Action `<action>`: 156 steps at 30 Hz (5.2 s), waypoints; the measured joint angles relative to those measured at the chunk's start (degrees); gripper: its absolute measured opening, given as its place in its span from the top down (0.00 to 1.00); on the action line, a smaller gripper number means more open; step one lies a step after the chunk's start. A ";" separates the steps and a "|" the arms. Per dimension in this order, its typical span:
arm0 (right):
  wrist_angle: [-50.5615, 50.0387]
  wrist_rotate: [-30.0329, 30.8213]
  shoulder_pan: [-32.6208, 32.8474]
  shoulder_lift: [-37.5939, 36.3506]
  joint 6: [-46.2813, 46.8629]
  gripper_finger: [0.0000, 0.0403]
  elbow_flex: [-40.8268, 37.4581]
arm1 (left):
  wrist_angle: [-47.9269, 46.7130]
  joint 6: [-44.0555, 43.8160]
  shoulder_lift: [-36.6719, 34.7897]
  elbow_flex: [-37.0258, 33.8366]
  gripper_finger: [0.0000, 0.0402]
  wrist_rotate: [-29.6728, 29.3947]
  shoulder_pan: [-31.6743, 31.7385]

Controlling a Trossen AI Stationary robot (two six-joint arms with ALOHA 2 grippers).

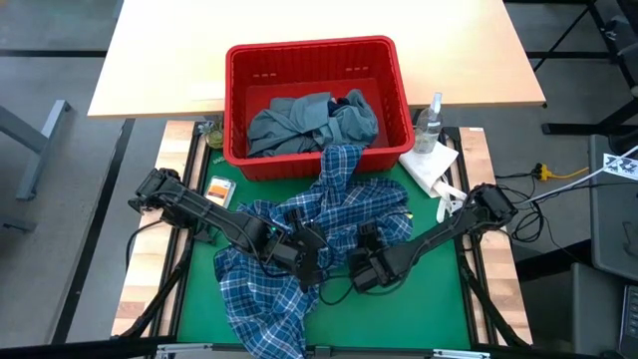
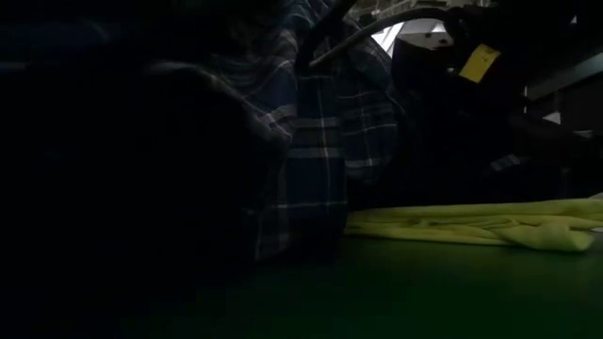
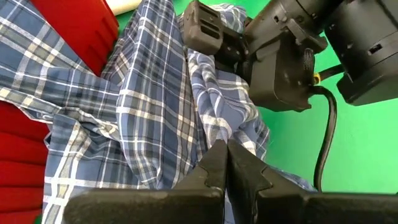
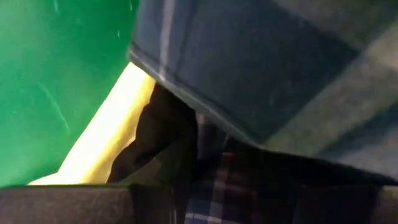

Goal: Fold Laundry from Bin
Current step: Fold the blue shirt

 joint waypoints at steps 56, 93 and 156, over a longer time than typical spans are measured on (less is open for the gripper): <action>-3.55 -12.80 2.38 -1.22 -2.37 1.00 0.04 | 0.00 0.01 0.04 0.00 1.00 0.13 -0.01; -2.40 -17.83 1.25 -1.20 -3.84 0.72 3.56 | 0.00 -1.14 0.09 0.00 1.00 0.11 0.00; -27.23 -34.43 16.48 -0.72 7.39 1.00 18.15 | 2.40 -3.15 0.01 0.00 1.00 8.75 -1.88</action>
